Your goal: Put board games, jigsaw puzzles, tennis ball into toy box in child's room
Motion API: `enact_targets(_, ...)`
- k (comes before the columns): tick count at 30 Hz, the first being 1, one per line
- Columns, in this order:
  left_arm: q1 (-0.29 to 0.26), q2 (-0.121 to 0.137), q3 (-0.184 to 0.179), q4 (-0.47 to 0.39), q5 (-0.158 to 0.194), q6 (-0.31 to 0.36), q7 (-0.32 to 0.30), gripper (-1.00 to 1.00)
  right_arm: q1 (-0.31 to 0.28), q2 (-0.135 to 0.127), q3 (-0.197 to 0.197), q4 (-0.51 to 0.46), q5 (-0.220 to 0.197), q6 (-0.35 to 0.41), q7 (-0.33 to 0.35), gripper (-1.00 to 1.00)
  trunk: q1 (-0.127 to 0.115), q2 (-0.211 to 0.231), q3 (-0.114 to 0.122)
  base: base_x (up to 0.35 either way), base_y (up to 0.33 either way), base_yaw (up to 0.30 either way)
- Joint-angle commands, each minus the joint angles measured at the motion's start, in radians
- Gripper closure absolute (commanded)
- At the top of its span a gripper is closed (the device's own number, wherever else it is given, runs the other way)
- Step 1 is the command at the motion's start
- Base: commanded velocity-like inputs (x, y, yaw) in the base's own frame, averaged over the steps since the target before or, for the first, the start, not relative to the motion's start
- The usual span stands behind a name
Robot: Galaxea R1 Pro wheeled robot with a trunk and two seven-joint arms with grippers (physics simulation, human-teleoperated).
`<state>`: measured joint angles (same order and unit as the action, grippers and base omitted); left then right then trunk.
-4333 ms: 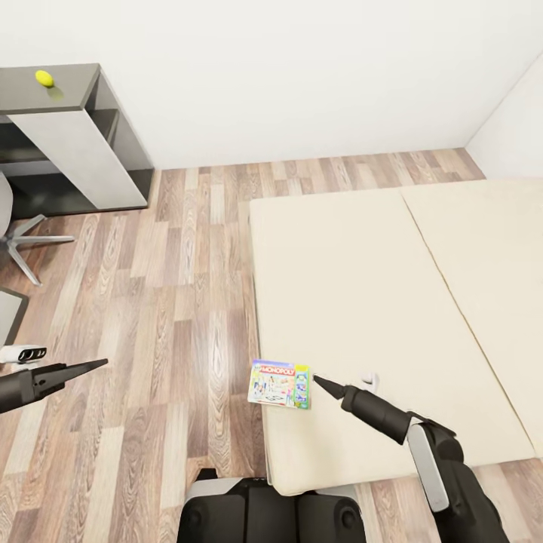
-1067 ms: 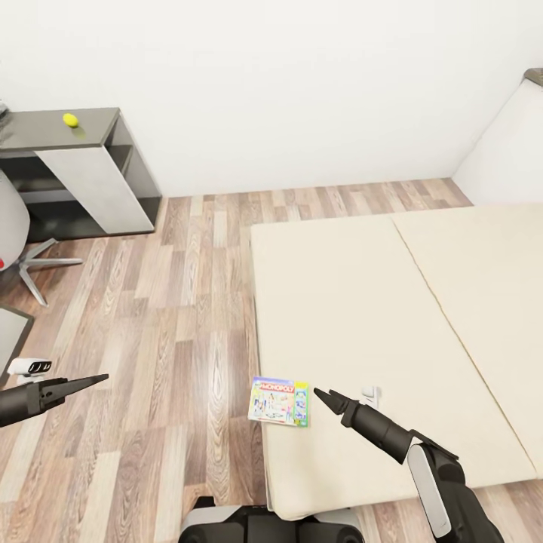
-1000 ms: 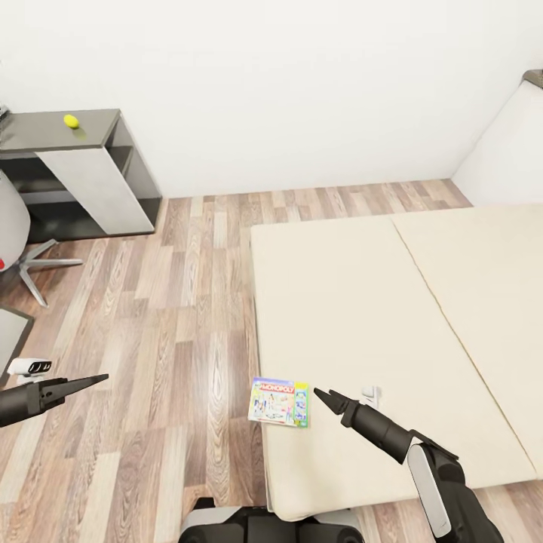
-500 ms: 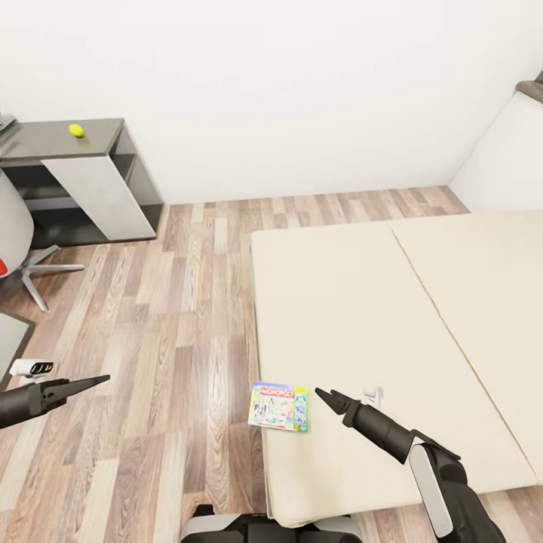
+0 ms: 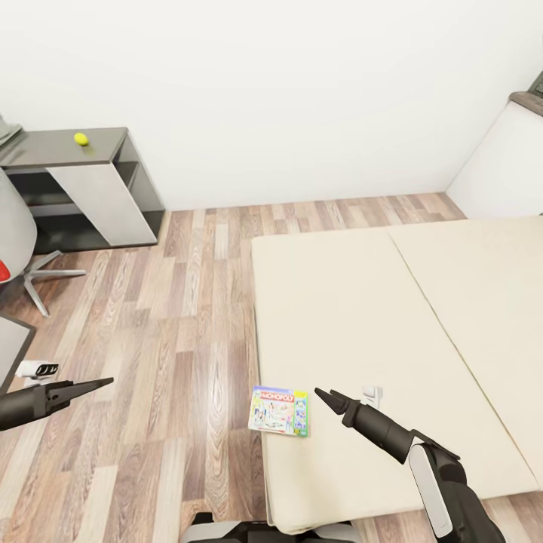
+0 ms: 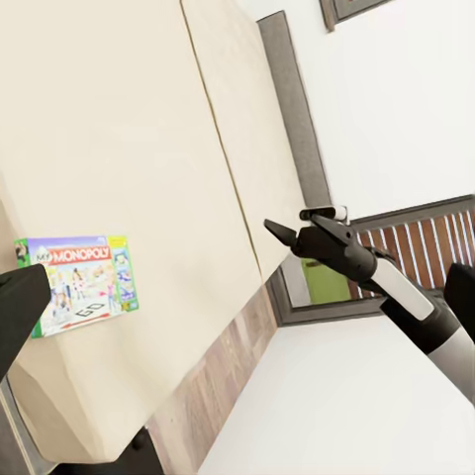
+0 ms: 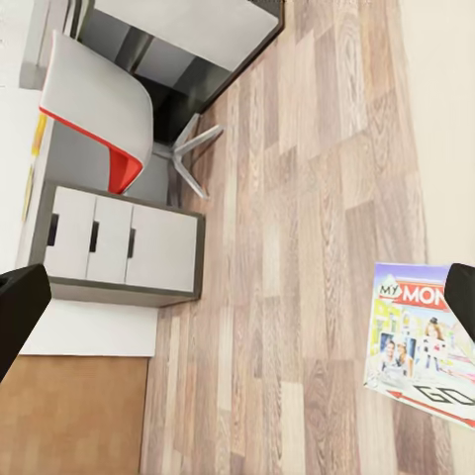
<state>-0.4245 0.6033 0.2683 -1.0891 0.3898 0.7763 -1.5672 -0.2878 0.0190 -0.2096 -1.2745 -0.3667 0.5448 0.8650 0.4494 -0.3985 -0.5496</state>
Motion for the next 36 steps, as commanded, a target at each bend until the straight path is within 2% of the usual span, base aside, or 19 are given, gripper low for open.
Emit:
enact_targets(1,0.000,0.001,-0.001,0.000,0.000,0.011,-0.004,-1.00,-0.001,0.001,-0.002,0.000,-0.005,0.007,0.002,-1.00,0.001,-0.002,0.000,0.000,0.000,0.000)
enact_targets(25,0.000,0.001,-0.004,0.000,0.000,0.011,-0.004,-1.00,-0.001,0.010,0.003,0.007,-0.003,0.007,-0.010,-1.00,0.001,-0.002,0.040,0.000,0.000,0.032)
enact_targets(36,0.000,0.001,-0.003,0.000,0.000,0.011,-0.004,-1.00,0.000,0.012,0.027,0.014,-0.003,0.006,-0.020,-1.00,0.001,-0.002,0.058,0.000,0.000,0.073)
